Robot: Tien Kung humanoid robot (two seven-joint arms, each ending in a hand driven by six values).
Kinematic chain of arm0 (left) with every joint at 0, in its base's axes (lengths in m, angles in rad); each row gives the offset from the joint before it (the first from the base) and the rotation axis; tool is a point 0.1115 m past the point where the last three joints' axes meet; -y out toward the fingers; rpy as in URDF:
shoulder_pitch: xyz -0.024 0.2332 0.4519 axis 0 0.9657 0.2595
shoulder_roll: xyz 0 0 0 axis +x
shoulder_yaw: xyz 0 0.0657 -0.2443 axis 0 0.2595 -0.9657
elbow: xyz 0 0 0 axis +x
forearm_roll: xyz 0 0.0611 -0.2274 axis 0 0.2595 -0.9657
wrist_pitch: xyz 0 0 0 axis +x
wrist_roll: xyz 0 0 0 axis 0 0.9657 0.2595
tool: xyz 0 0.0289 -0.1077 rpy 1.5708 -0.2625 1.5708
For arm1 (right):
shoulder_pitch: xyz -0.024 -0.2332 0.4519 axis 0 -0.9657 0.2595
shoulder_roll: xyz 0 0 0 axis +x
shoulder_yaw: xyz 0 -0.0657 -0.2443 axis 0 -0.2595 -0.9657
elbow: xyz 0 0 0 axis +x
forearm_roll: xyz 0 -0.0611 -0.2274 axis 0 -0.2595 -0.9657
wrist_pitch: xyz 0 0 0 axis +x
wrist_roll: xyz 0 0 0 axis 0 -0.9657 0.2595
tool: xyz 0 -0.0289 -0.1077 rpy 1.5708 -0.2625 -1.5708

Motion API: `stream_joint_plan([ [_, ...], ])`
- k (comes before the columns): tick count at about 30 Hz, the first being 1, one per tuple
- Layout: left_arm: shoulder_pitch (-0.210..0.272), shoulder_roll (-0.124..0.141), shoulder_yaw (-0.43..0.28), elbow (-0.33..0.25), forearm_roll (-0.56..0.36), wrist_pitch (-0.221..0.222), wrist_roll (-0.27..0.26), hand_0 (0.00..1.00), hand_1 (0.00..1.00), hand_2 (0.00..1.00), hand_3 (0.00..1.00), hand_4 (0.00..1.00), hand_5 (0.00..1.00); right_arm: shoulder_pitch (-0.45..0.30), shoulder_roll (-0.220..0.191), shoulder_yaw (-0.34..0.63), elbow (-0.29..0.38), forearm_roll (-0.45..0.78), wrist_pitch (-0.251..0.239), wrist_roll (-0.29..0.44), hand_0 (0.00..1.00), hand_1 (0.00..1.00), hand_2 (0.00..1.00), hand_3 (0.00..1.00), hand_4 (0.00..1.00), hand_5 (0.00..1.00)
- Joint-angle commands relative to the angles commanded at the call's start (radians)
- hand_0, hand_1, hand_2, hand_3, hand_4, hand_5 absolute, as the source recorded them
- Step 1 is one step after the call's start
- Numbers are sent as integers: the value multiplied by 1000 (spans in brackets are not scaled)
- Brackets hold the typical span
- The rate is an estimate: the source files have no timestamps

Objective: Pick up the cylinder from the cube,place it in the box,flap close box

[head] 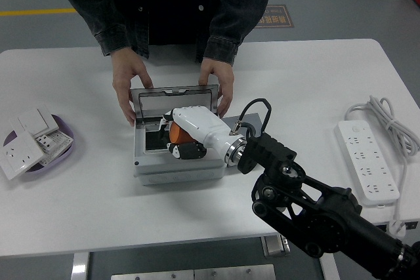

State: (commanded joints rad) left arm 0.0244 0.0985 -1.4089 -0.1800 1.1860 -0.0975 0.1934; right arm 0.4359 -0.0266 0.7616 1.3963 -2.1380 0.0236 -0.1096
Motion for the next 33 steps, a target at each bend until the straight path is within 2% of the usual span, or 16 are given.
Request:
stream_joint_plan([
  [2, 0, 1, 2, 0, -2, 0, -1, 641, 673, 664, 712, 763, 323, 6, 4, -8, -3, -22, 2, 3, 167, 308, 407, 442, 144, 2],
  [3, -1, 1, 2, 0, -1, 0, -1, 640, 672, 664, 711, 763, 324, 10, 7, -12, -7, -32, 2, 4, 600, 618, 597, 659, 511, 2],
  [8, -2, 2, 5, 0, -2, 0, -1, 640, 672, 664, 711, 763, 324, 25, 17, -18, -35, -58, 1, 5, 600, 618, 597, 659, 511, 2],
  [9, -2, 2, 6, 0, -2, 0, -1, 640, 672, 664, 713, 763, 324, 27, 19, -17, -41, -60, 1, 6, 747, 670, 675, 698, 498, 175],
  [14, -2, 3, 6, 0, 0, -1, -1, 640, 672, 664, 713, 763, 324, 35, 21, -4, -81, -69, 5, 3, 747, 670, 675, 698, 498, 175],
  [15, -2, 3, 6, 0, 0, -1, -1, 641, 672, 664, 713, 765, 324, 36, 21, -2, -87, -69, 6, 3, 844, 700, 684, 703, 579, 230],
  [20, -1, 3, 8, 0, -1, -1, -1, 641, 672, 664, 713, 765, 324, 36, 22, 2, -109, -66, 10, 3, 844, 700, 684, 703, 579, 230],
  [21, -1, 2, 9, 0, -2, -1, -2, 641, 671, 664, 713, 764, 323, 35, 22, 1, -111, -64, 10, 3, 859, 705, 685, 704, 631, 240],
  [27, -2, 1, 16, 0, -5, -1, -4, 641, 671, 664, 712, 764, 324, 32, 22, -5, -111, -51, 10, 5, 864, 704, 685, 706, 637, 239],
  [31, -2, 0, 31, 0, -19, -2, -11, 641, 671, 664, 712, 764, 324, 27, 11, -10, -93, 27, 6, 21, 864, 704, 685, 706, 637, 239],
  [33, -1, -1, 39, 0, -27, -2, -15, 640, 671, 664, 711, 764, 324, 21, -8, -18, -69, 94, 7, 39, 868, 702, 686, 707, 643, 247],
])
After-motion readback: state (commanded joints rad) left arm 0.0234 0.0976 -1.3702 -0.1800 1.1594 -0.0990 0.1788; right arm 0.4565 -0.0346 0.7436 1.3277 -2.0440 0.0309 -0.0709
